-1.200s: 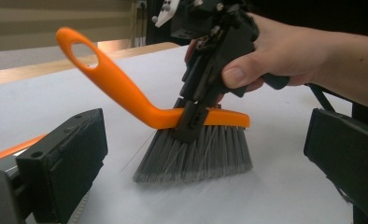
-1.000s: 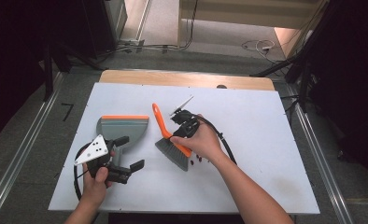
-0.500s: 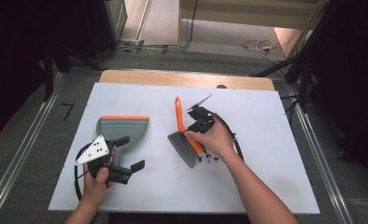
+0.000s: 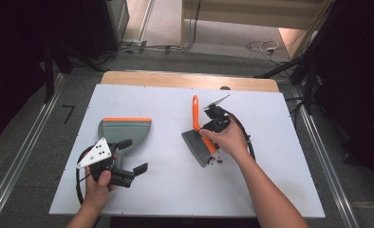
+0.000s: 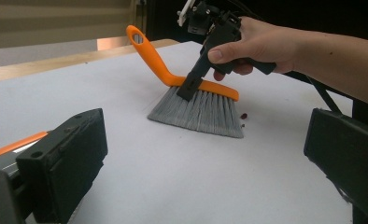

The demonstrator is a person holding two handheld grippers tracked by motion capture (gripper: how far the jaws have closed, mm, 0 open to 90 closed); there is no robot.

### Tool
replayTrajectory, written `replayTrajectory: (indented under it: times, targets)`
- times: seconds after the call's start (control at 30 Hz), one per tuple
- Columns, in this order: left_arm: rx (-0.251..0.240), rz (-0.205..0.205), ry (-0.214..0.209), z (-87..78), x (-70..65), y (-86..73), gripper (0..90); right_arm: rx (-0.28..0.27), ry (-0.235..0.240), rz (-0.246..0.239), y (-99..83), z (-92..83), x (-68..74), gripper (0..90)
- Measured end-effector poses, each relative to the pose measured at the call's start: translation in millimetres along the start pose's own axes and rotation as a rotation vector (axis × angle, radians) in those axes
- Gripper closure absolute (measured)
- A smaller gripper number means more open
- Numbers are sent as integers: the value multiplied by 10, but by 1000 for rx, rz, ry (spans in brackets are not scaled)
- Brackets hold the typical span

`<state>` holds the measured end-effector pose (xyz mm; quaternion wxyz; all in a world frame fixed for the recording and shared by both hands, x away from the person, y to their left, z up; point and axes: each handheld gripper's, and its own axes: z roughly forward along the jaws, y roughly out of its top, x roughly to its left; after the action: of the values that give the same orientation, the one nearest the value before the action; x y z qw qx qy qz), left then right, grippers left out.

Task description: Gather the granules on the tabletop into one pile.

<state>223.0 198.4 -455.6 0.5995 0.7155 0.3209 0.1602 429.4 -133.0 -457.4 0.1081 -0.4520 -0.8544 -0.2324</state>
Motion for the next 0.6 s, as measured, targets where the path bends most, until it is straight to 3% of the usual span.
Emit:
replayTrajectory:
  times: [0.6]
  targets:
    - [0,-1,2,0,0,1,3,-29,-18,54,-53,-128,-247,677]
